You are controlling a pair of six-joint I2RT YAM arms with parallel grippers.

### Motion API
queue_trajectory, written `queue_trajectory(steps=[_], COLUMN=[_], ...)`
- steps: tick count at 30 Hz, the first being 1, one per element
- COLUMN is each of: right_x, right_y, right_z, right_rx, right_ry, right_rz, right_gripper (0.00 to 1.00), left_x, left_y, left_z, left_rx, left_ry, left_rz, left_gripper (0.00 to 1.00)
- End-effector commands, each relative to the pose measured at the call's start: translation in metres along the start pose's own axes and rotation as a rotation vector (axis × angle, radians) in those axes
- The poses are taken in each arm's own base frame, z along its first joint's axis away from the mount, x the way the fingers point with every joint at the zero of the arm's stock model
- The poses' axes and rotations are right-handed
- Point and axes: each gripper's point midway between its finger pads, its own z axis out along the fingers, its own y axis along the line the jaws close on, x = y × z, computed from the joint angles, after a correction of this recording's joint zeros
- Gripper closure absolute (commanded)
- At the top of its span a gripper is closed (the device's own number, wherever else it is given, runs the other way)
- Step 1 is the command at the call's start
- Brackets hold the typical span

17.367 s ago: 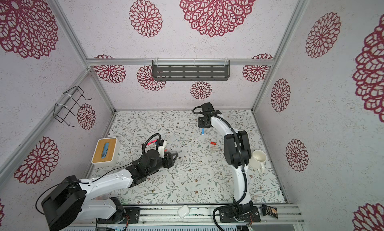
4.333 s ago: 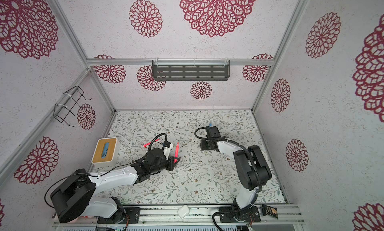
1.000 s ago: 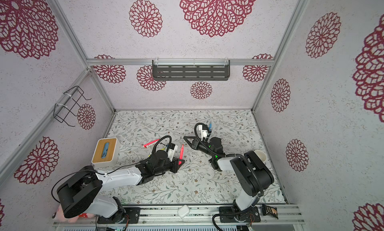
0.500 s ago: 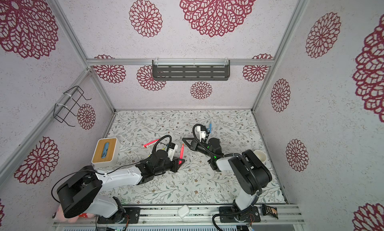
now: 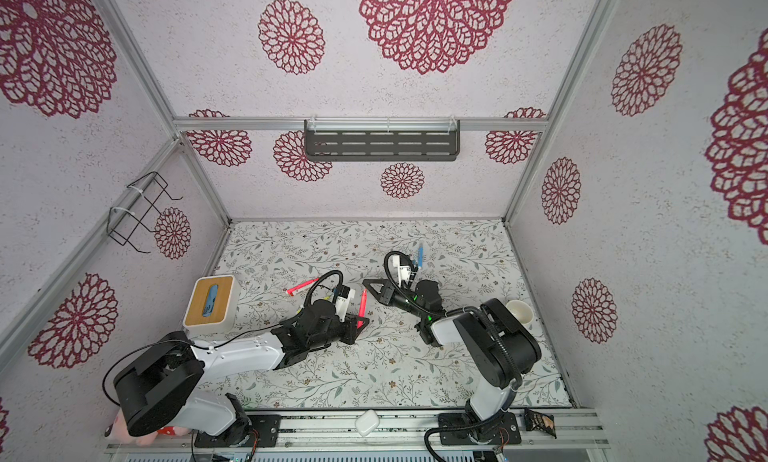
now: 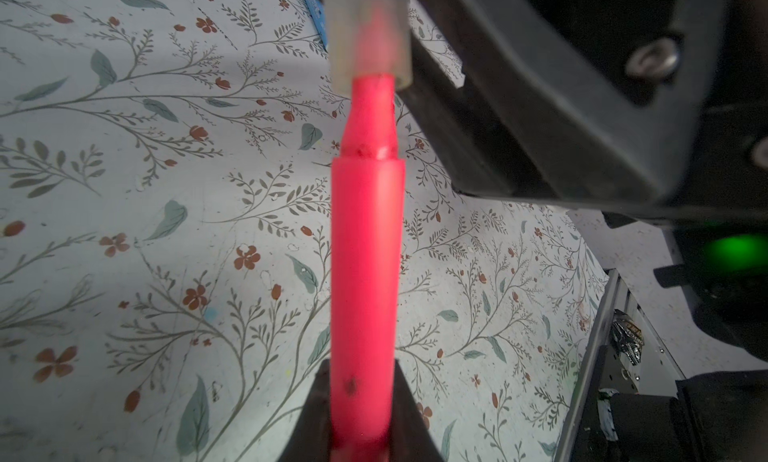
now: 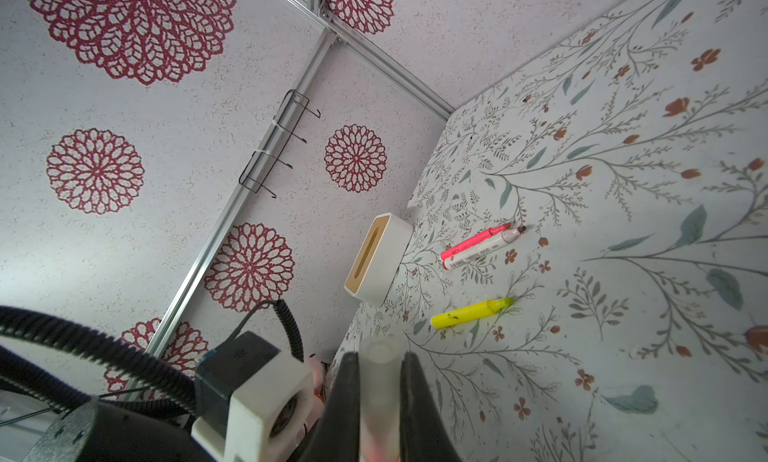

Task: Insert the pens into the pen caps
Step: 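Lift the clear cap with the right gripper and carry it toward the pink highlighter tip, then press the clear cap down onto the pink highlighter tip with the right gripper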

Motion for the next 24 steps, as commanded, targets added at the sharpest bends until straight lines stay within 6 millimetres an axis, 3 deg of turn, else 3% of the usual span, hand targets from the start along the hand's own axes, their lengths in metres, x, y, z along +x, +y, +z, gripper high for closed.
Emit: queue_trajectory(steps=[1, 10, 15, 21, 24], right_x=[-0.004, 0.011, 0.015, 0.012, 0.008], right_y=[0.018, 0.017, 0.016, 0.026, 0.028], right_z=[-0.001, -0.002, -0.011, -0.017, -0.02], right_rx=[-0.063, -0.041, 0.002, -0.002, -0.002], right_ry=[-0.02, 0.004, -0.007, -0.015, -0.028], right_rz=[-0.042, -0.067, -0.113, -0.156, -0.162], right_gripper=[0.91, 0.89, 0.76, 0.47, 0.42], left_x=[-0.008, -0.01, -0.011, -0.016, -0.019], left_y=[-0.007, -0.006, -0.005, -0.006, -0.01], left_z=[-0.004, -0.006, -0.007, -0.009, -0.012], left_rx=[0.015, 0.009, 0.006, 0.006, 0.023], left_ry=[-0.036, -0.049, -0.055, -0.076, -0.091], left_rz=[0.013, 0.016, 0.015, 0.022, 0.021], left_gripper=[1.0, 1.0, 1.0, 1.0, 1.0])
